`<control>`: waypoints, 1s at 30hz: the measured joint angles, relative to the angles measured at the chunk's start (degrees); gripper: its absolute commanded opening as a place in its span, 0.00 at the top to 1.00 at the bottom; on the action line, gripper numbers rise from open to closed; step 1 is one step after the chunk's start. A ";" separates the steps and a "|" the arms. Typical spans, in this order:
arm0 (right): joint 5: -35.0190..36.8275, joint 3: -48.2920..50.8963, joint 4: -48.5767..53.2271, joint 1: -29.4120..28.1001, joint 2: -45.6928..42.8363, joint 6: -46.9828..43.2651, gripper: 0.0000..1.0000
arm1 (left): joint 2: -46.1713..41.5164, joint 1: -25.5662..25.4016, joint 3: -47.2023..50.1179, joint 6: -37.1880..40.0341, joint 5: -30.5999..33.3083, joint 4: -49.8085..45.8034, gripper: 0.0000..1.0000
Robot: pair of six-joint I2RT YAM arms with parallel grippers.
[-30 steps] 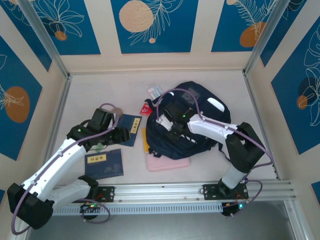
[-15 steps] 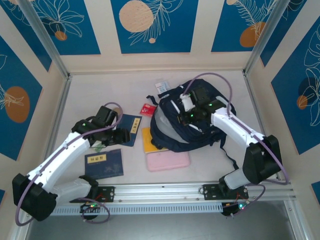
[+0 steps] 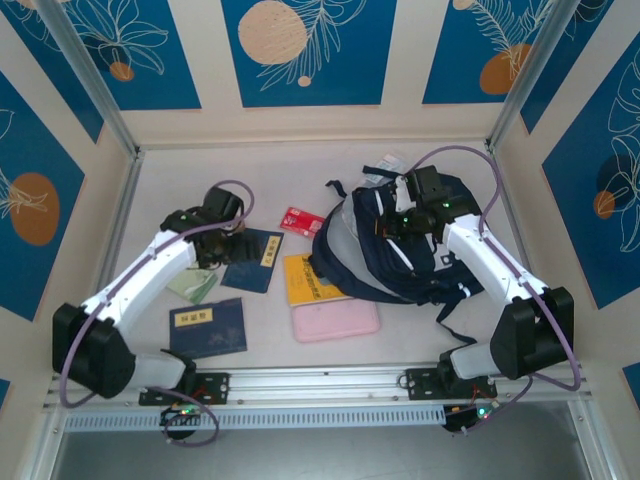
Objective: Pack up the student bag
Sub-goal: Open the student bag at the center of the table, then pick up the glasses case from the middle-left of the table.
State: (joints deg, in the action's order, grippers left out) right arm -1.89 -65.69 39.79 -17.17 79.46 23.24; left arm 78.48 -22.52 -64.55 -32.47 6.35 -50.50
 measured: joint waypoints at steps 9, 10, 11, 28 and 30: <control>0.35 -1.07 2.99 -0.04 -0.50 0.98 1.00 | 18.23 12.00 -8.70 4.57 4.20 8.15 0.00; 0.26 -1.07 3.19 0.00 -0.61 1.03 1.00 | 20.17 12.87 -9.62 4.92 3.85 9.35 0.00; 0.09 -1.07 3.39 0.02 -0.79 1.07 1.00 | 22.14 13.86 -10.34 5.40 2.93 10.80 0.00; -2.71 2.82 3.82 0.70 -3.93 1.20 1.00 | 28.41 17.42 -7.34 9.05 -16.35 21.57 0.00; -2.84 2.82 3.72 0.70 -3.93 1.20 1.00 | 28.39 17.42 -5.73 9.03 -17.27 21.55 0.00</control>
State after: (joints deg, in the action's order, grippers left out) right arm -4.73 -62.87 43.51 -16.47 75.53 24.45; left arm 106.87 -5.10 -70.28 -23.44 -10.92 -28.95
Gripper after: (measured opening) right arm 0.064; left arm 0.997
